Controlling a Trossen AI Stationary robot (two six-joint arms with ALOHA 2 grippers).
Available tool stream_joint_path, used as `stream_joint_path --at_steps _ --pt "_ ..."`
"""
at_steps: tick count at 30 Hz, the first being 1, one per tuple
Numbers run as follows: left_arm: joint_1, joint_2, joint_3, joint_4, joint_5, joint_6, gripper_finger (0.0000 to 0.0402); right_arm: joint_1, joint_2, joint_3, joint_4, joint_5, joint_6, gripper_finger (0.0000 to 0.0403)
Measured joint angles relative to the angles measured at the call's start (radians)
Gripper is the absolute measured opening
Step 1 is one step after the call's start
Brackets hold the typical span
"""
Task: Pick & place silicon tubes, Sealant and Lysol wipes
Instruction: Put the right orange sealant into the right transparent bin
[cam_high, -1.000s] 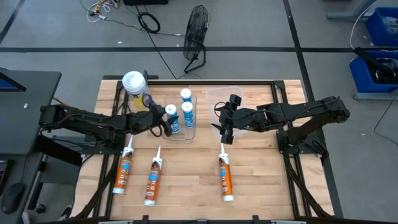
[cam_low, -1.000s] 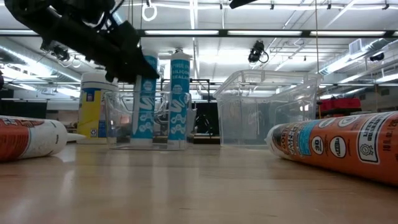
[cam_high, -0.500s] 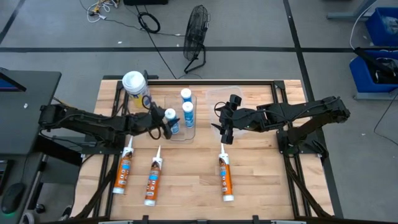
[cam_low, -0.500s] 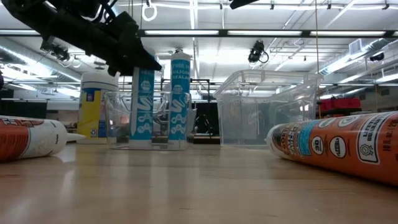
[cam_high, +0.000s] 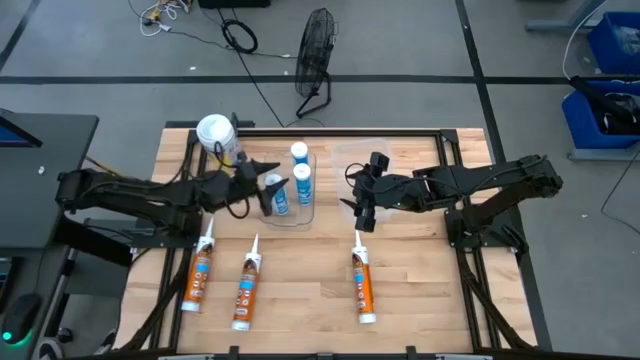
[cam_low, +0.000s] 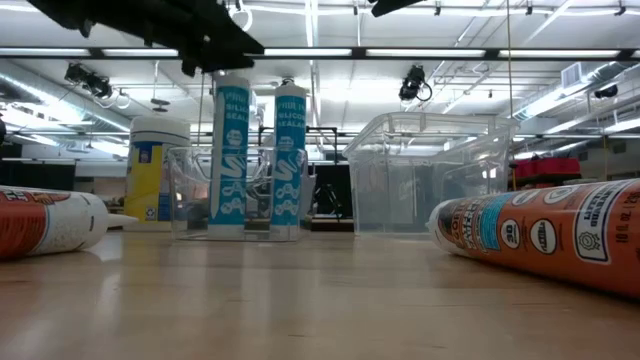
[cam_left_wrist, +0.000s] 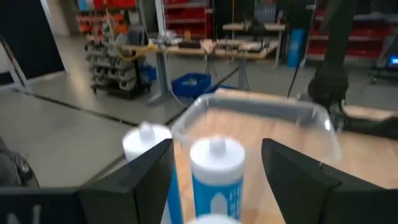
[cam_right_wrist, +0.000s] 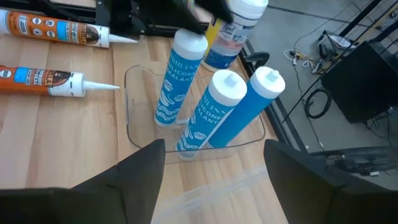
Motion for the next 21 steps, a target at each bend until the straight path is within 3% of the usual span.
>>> stream_joint_path --at_steps 4,11,17,21 --pt "0.000 -0.031 0.043 0.002 -0.002 0.062 0.0247 0.000 0.000 0.000 -0.017 -0.029 0.052 0.0279" --pt "-0.050 -0.060 0.069 0.040 0.009 0.177 0.0247 0.000 0.000 0.000 -0.074 -0.180 0.207 0.0279" --pt "-0.142 -0.060 0.068 0.088 0.109 0.262 0.0247 0.016 0.000 0.000 -0.169 -0.253 0.365 0.0279" --pt "-0.192 -0.060 0.068 0.118 0.154 0.273 0.0247 0.034 0.000 0.000 -0.221 -0.342 0.558 0.0279"
